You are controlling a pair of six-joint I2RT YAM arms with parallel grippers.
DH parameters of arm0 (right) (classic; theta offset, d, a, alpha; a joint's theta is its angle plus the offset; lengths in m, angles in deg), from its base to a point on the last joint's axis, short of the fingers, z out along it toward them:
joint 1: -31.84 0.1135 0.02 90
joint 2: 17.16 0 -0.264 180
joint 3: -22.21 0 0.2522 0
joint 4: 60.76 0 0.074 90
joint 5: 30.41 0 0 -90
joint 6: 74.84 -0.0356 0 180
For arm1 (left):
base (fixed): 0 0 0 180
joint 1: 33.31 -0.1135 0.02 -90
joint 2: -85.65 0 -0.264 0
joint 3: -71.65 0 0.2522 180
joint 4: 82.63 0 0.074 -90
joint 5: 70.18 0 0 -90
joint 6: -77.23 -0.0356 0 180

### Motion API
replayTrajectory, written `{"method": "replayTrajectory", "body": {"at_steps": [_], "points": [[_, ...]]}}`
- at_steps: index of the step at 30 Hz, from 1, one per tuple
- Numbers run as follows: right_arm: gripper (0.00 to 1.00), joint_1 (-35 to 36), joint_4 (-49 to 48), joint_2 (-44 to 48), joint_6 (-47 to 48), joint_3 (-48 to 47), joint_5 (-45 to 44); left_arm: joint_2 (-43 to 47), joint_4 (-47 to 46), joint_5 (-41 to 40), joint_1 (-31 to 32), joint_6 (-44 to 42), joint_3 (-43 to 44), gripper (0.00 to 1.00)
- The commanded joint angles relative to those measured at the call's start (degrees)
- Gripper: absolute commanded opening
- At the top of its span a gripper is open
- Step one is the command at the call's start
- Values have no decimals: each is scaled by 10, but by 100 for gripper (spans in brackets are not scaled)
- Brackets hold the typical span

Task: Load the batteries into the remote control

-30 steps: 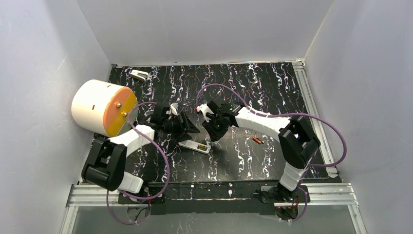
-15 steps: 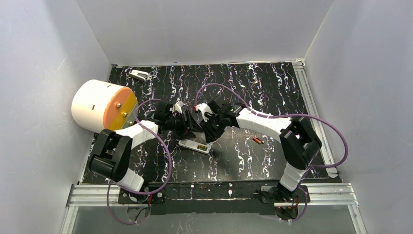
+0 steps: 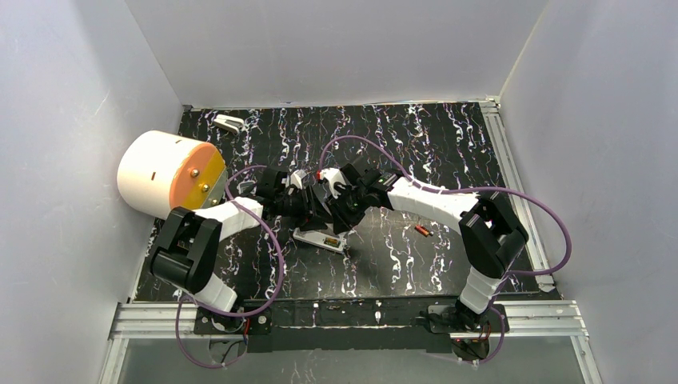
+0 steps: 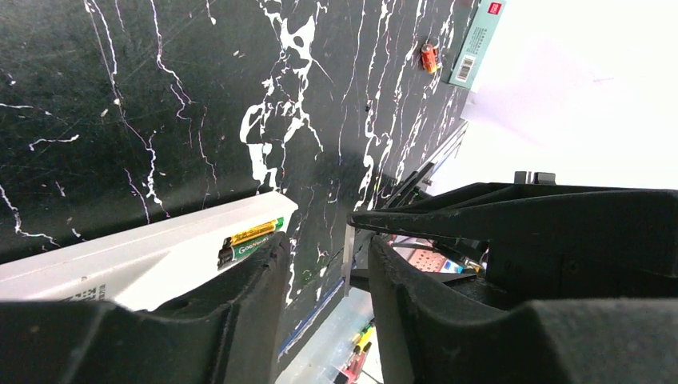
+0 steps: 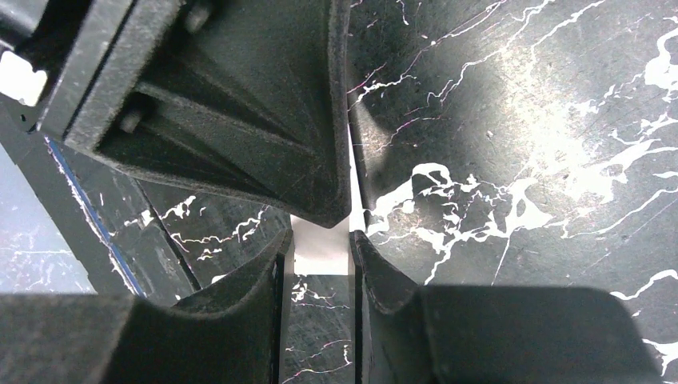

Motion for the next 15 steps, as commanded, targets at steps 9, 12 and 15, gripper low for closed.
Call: {"method": "replayTrajectory", "body": {"at_steps": [9,12,15], "points": [[32,2,-24,11,-2,-2,21,8,2,52,2,6,19,10],[33,2,-23,11,-3,0,13,16,7,58,2,2,27,0],[50,1,-7,18,3,-2,-6,26,17,53,2,-6,42,0]]}}
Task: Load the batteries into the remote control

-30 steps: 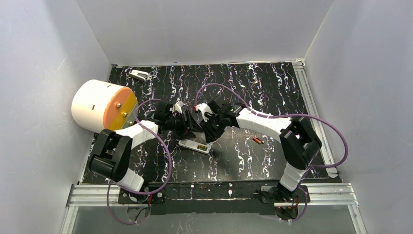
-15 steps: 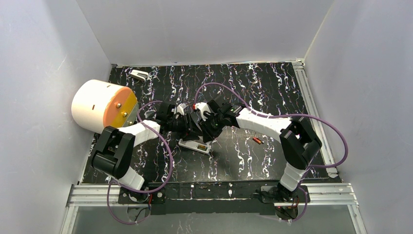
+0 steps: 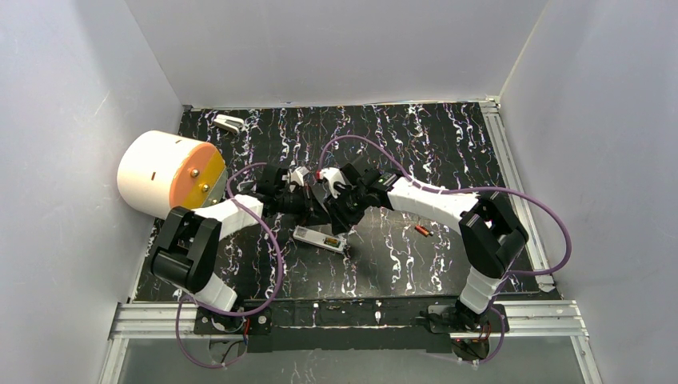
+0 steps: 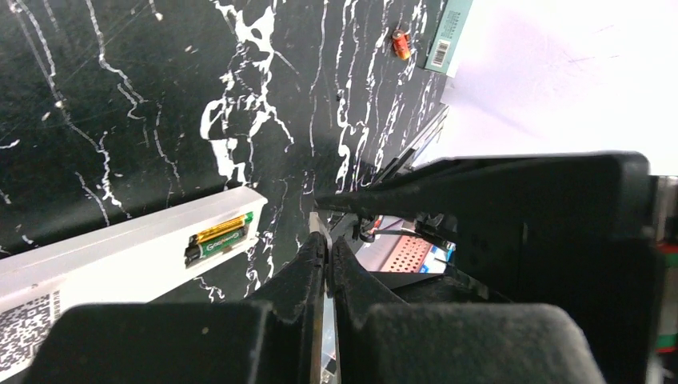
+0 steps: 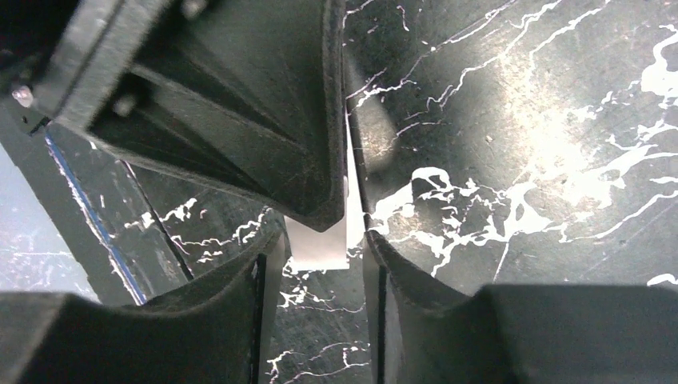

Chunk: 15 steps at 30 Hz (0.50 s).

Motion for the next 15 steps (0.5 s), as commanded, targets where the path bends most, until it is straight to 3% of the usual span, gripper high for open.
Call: {"method": "replayTrajectory", "body": {"at_steps": [1,4,8,11,15], "points": [[58,-1,1,23,2,-1,-23,34,20,13,1,-15,34,0],[74,-14,-13,53,-22,12,-21,48,35,-1,-2,-23,53,0],[81,-48,-104,130,-116,65,15,67,45,-18,-8,-26,75,0],[83,-70,-238,201,-237,143,40,87,41,-29,-11,-13,82,0],[84,-73,-430,273,-472,231,-15,118,9,-39,-12,35,79,0]]}}
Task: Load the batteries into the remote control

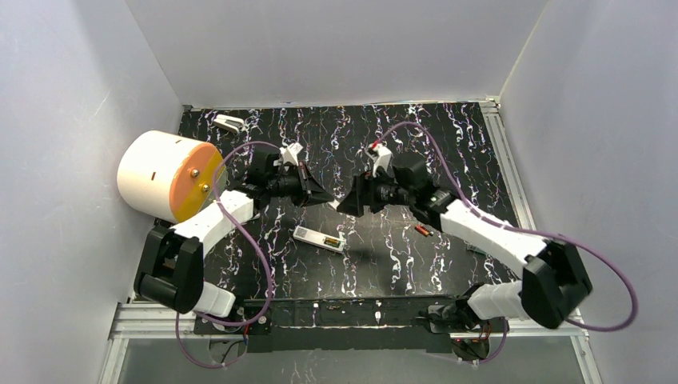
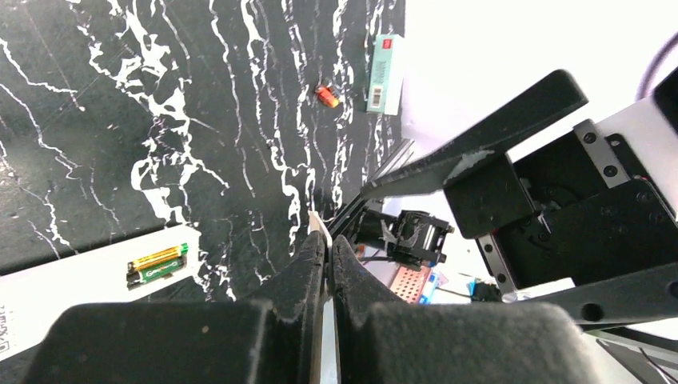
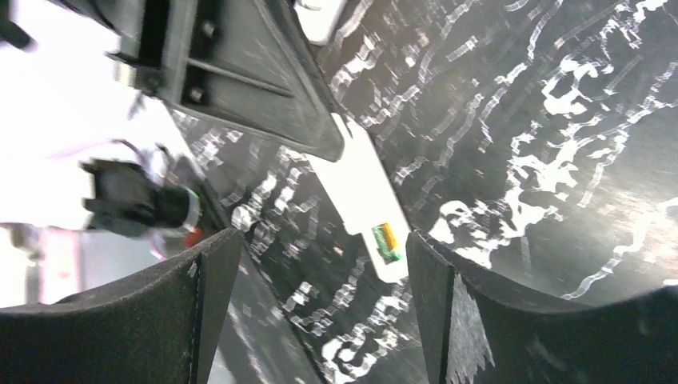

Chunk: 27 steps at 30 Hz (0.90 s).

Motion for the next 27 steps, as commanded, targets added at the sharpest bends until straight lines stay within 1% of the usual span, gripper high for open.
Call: {"method": "replayTrajectory", "body": {"at_steps": [1,2,3,5,6,8,10,12,14,16,18,19,23,27], "points": [[84,2,-217,63,-308,62,-48,54,-15,-16,-3,50,17,0],[84,4,-203,73,-343,65,-80,62,-15,-20,-3,58,20,0],[84,7,-211,84,-374,76,-108,72,-15,-26,-3,68,23,0],[84,11,-252,120,-429,112,-146,94,-16,-39,-3,85,29,0],[84,11,-268,132,-445,128,-159,105,-17,-45,-3,91,31,0],[84,11,-257,148,-453,135,-185,124,-15,-50,-3,102,38,0],[86,11,-265,144,-464,133,-171,136,-12,-51,-3,114,43,0],[87,11,-331,129,-504,145,-132,146,-13,-49,-2,130,45,0],[87,11,-439,107,-562,166,-80,156,-13,-46,-2,146,46,0],[86,11,-551,93,-616,193,-64,165,-13,-44,1,160,46,0],[81,11,-618,90,-640,204,-64,179,-12,-44,6,168,46,0],[79,11,-620,92,-644,201,-62,187,-12,-46,6,173,44,0],[63,11,-586,106,-629,183,-47,208,-13,-54,7,183,39,0],[50,11,-571,114,-624,175,-47,212,-14,-51,7,192,33,0]]}}
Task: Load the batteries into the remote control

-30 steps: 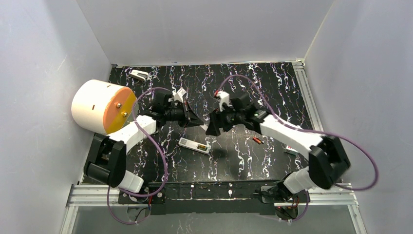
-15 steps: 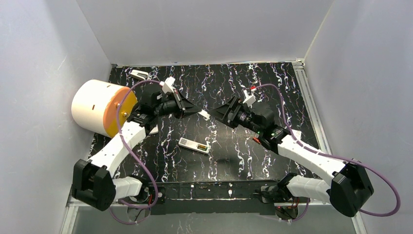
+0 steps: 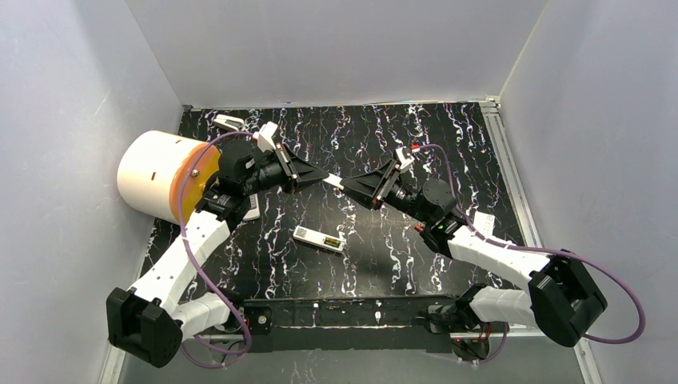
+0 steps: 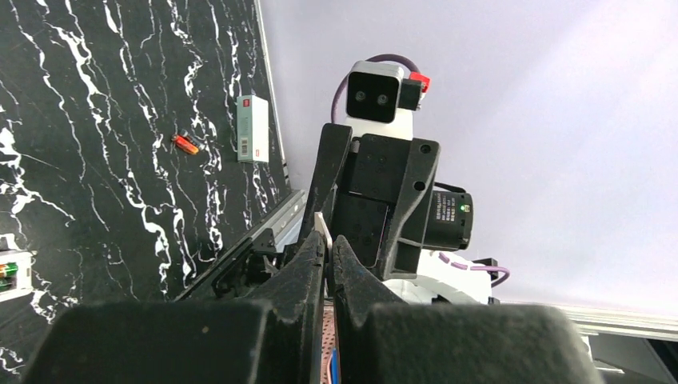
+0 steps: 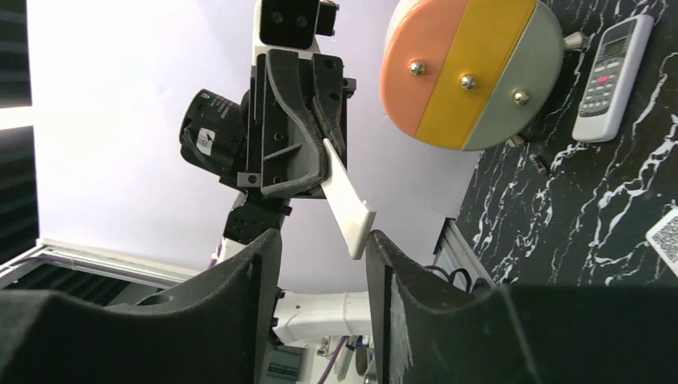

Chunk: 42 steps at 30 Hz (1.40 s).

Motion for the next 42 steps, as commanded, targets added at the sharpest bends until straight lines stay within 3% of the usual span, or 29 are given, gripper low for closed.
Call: {"method": "replayTrajectory", "body": {"at_steps": [1,6,21,24,28,29,30,32,35,38,42], "points": [[48,2,-40,17,-7,-33,15,21,0,2,3,16,1,0],[38,3,-36,10,-10,-35,15,28,-1,5,3,18,-2,0],[34,3,-66,-20,-13,-26,5,40,-1,8,3,29,-18,0],[25,3,-74,-20,-17,-27,5,43,-1,6,3,32,-24,0],[5,2,-74,-20,-18,-27,2,46,3,6,3,22,-21,0],[1,2,-69,-18,-18,-25,-2,48,12,0,3,16,-19,7],[1,2,-62,-15,-18,-21,-6,50,17,-3,3,9,-18,21],[1,2,-44,-6,-11,-13,-12,58,32,-12,3,-7,-21,59],[1,2,32,16,19,-6,-21,63,120,-53,3,-71,-15,89],[1,2,155,45,84,-7,-34,48,251,-104,3,-147,5,96],[1,2,385,48,231,-43,-12,39,341,-191,3,-231,2,99]]}}
